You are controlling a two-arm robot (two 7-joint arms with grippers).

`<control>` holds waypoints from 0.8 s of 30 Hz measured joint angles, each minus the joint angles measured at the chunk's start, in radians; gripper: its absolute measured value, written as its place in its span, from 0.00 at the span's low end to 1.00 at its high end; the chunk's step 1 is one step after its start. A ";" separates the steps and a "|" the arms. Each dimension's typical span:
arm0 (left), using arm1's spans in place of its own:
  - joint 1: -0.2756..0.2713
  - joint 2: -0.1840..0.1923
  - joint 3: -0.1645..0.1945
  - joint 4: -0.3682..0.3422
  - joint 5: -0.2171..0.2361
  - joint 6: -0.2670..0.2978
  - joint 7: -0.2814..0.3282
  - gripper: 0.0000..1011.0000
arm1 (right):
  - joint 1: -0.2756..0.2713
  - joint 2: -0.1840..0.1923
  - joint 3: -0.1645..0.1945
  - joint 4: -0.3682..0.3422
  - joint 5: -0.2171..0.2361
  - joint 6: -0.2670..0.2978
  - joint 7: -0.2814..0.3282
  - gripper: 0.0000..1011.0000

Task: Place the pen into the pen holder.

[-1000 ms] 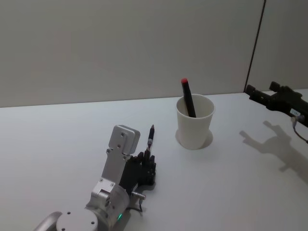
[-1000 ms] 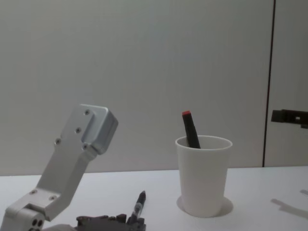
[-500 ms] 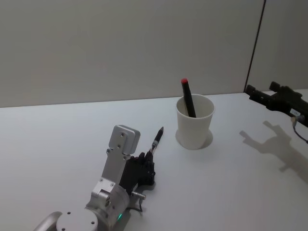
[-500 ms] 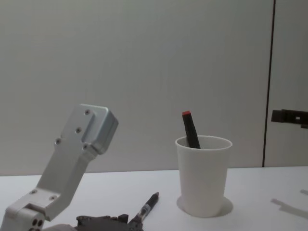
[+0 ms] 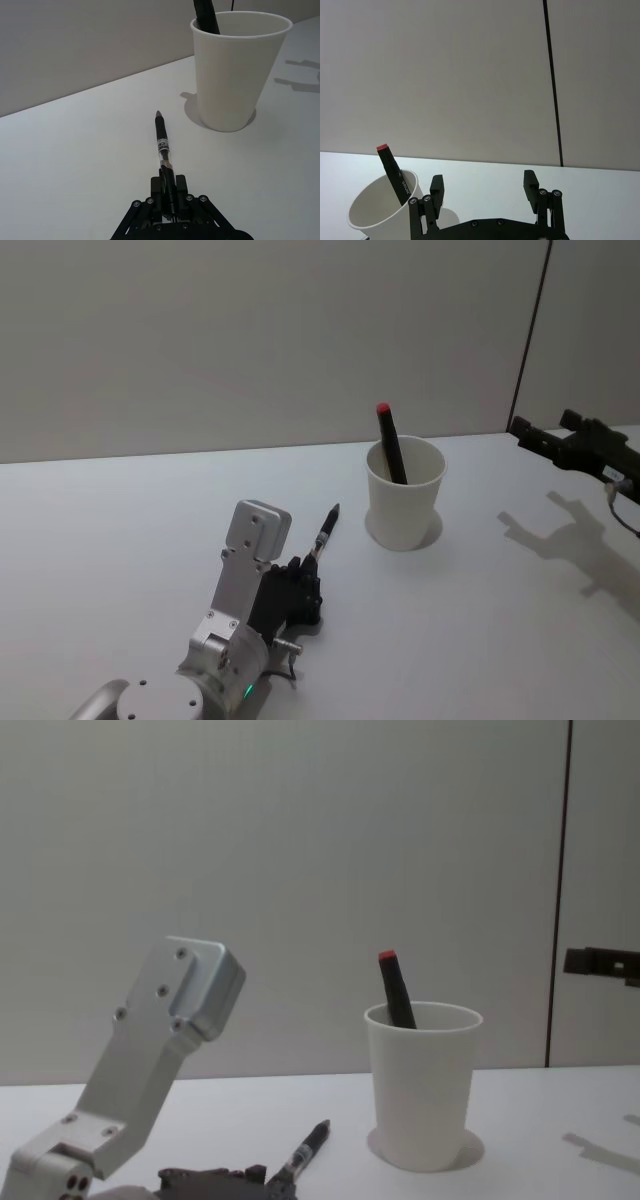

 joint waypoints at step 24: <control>0.033 0.023 -0.018 -0.054 0.040 -0.037 0.051 0.17 | 0.000 0.000 0.000 0.000 0.000 0.000 0.000 0.99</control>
